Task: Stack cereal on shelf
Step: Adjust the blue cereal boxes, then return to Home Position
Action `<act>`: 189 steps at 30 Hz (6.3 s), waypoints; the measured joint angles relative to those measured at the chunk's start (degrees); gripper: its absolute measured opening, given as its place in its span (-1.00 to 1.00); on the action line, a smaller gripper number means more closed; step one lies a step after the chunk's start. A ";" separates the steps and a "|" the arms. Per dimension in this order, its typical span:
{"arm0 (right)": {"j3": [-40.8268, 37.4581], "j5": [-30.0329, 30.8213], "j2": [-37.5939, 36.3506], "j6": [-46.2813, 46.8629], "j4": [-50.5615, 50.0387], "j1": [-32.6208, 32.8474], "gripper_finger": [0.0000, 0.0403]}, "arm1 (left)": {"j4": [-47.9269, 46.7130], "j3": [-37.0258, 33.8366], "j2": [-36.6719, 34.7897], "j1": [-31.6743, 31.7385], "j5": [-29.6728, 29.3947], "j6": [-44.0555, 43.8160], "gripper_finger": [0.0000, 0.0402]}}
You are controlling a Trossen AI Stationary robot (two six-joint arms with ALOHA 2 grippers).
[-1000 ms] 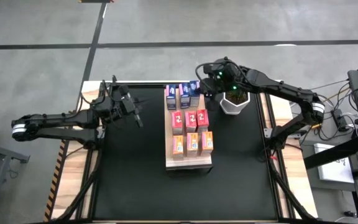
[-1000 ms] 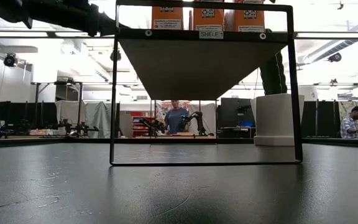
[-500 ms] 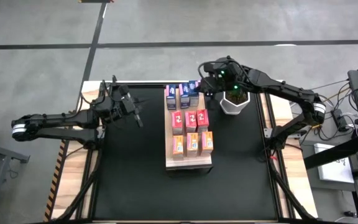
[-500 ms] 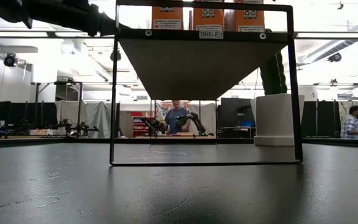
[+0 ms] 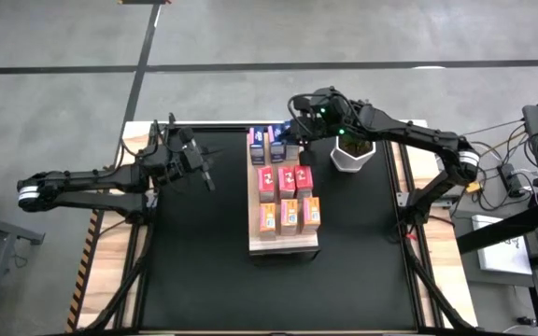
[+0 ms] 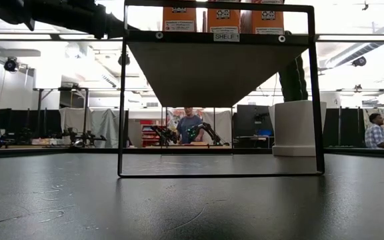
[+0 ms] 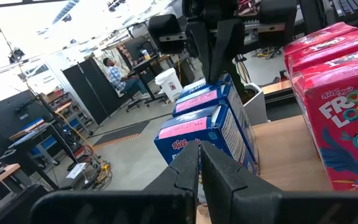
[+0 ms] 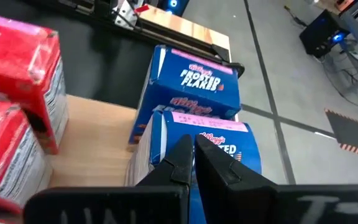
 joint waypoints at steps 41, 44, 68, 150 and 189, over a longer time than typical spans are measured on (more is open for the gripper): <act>0.00 0.53 -3.86 2.45 1.90 0.00 -0.96 | 3.85 0.00 4.03 -0.08 3.69 -2.65 -1.00; 0.00 0.46 -3.30 2.19 2.78 0.00 -0.96 | 6.37 0.00 5.83 -0.08 4.35 -2.61 -1.00; -0.04 0.51 -3.05 1.62 3.01 0.00 -0.96 | 21.64 0.02 22.25 0.50 10.99 -2.40 -1.00; -54.55 -7.43 -58.82 13.70 27.42 8.92 -0.96 | -18.37 -8.00 -20.13 -0.34 25.64 -13.48 -1.00; -79.84 -6.64 -84.14 12.22 29.64 8.87 -0.96 | -11.09 -29.68 -46.34 -0.23 25.16 -21.93 -1.00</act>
